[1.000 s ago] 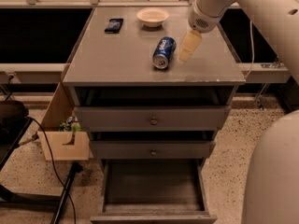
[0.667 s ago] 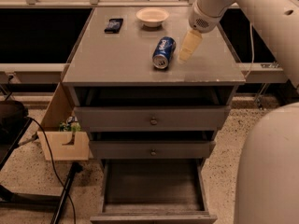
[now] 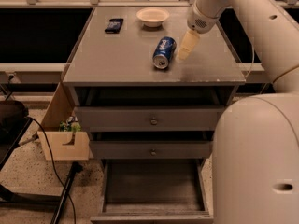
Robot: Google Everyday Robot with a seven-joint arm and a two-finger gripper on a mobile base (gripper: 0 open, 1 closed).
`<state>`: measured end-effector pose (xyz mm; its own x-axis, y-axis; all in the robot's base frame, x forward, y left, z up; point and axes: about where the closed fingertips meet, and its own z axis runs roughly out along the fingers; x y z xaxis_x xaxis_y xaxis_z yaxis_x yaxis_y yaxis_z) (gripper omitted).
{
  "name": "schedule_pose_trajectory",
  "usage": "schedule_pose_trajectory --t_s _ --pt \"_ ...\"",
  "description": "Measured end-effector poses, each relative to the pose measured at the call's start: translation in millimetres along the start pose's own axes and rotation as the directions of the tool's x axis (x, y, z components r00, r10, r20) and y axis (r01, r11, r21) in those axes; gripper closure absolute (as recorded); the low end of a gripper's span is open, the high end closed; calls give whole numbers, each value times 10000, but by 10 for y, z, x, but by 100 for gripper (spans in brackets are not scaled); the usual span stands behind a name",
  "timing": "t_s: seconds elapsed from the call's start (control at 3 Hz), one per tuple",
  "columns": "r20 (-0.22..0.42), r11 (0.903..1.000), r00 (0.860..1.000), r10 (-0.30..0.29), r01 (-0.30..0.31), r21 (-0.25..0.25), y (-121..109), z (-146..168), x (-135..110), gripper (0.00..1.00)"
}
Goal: Place pepsi can into bottom drawer
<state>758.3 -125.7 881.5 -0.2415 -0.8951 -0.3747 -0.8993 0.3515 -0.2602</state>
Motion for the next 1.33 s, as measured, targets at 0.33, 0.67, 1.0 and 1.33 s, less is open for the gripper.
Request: schedule_pose_trajectory --t_s 0.33,0.67,1.0,1.33 --pt "199 9996 9998 -31 37 -288 -17 130 -34 0" --pt "347 9984 9993 -149 167 -534 -5 237 -101 0" --pt "434 9952 9986 -300 339 -917 65 350 -197 0" --pt "442 9920 9985 -333 384 -1204 130 396 -260 0"
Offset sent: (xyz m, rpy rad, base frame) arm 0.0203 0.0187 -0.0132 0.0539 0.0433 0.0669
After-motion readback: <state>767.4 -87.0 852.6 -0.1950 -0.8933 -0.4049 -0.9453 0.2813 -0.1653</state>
